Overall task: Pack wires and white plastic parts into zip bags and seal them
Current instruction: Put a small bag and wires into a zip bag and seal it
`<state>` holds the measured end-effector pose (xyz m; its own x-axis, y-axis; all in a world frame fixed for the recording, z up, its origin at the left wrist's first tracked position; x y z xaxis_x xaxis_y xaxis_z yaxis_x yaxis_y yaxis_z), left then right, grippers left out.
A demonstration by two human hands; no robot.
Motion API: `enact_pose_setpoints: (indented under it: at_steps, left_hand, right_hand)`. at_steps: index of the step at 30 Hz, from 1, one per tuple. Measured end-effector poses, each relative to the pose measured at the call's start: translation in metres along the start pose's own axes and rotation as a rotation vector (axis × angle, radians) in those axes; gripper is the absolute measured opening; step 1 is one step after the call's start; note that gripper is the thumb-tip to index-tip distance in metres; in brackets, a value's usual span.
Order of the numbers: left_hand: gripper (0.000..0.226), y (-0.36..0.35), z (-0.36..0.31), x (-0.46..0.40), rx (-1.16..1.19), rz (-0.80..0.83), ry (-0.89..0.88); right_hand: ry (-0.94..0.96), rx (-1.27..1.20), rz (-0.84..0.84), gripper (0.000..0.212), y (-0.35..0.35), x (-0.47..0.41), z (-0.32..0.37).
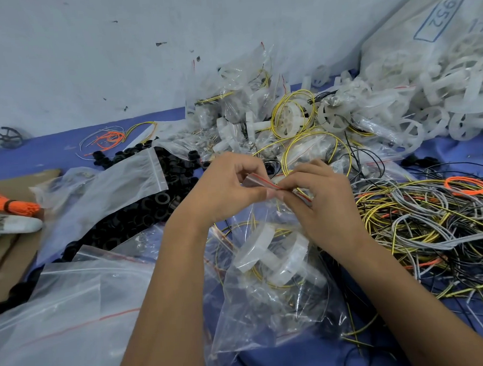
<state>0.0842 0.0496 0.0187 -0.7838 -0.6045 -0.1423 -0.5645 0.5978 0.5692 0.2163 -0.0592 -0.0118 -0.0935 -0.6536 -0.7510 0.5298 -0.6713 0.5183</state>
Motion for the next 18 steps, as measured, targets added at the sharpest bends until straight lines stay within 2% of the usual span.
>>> enact_pose_setpoints:
  at_steps: [18]
  left_hand:
    - [0.014, 0.015, 0.013, 0.004, 0.04, -0.074, 0.031]
  right_hand:
    - [-0.043, 0.002, 0.045, 0.006, 0.004, -0.001, -0.002]
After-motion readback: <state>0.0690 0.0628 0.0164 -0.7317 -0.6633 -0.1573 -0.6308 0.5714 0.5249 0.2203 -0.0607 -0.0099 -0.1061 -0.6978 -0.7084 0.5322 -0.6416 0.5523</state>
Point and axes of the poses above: each hand's wrist, its own x-axis away from the middle knuckle, its own y-axis out of the back of the hand, z = x × y, the point moved 4 cm from there along -x, towards the middle knuckle, and after that the axes turned 5 degrees about y, right-handed, at the moved point
